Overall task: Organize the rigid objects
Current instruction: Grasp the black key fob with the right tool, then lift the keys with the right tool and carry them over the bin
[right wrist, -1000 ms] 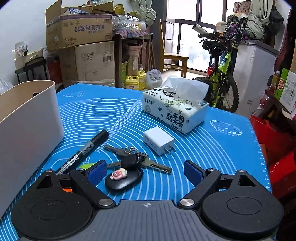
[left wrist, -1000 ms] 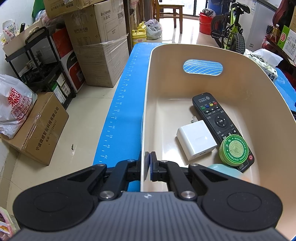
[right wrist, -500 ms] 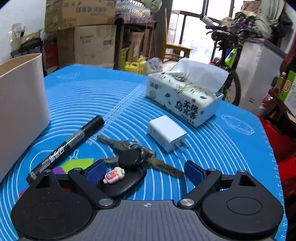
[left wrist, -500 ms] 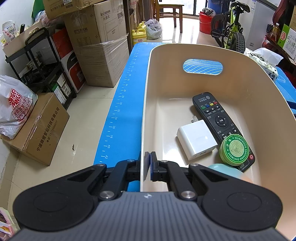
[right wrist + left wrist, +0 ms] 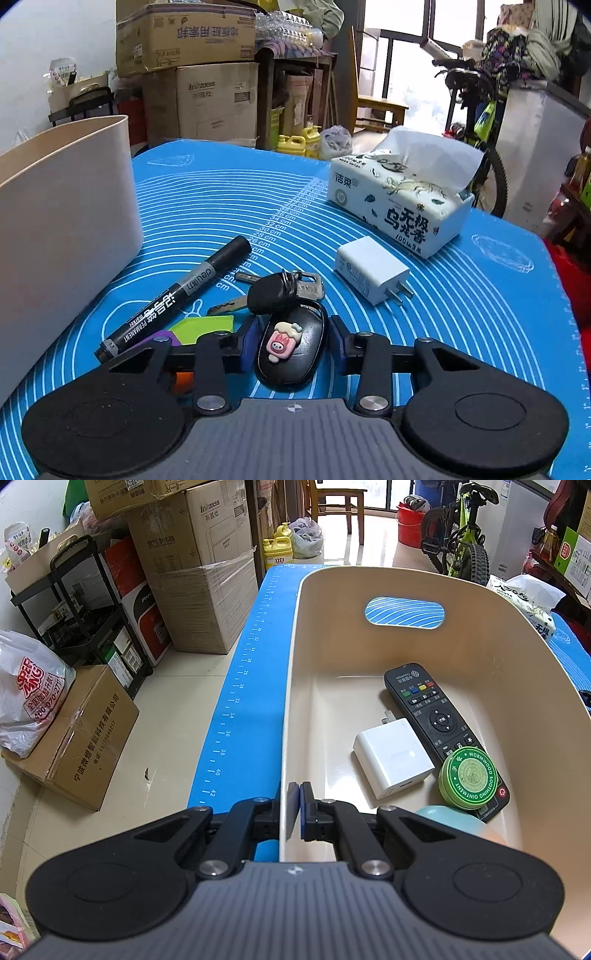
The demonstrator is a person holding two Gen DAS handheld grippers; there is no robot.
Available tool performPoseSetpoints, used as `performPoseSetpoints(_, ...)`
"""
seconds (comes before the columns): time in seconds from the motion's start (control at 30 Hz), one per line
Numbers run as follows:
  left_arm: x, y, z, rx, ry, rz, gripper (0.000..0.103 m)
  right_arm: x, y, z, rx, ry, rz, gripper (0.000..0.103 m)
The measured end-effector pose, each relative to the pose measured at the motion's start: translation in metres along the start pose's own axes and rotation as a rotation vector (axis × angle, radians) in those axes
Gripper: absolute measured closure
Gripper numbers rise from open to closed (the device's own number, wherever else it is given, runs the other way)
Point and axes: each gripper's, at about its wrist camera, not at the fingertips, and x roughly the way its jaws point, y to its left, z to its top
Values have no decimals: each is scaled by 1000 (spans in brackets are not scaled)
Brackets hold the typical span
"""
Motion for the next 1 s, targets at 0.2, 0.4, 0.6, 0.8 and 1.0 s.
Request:
performPoseSetpoints(0.2,0,0,0,1,-1,0,97,-11,5,-5,-1,-65,-88,59)
performPoseSetpoints(0.4,0,-1,0,1,-1,1,97,-37,2,-1,-29,-161,-128,64)
performPoseSetpoints(0.6,0,-1,0,1,-1,1,97,-52,-3,5,-8,-196,-84,69)
performPoseSetpoints(0.8,0,-1,0,0,-1,0,97,-57,2,6,-36,-205,-107,70)
performPoseSetpoints(1.0,0,-1,0,0,-1,0,97,-69,3,18,-41,-233,-120,70)
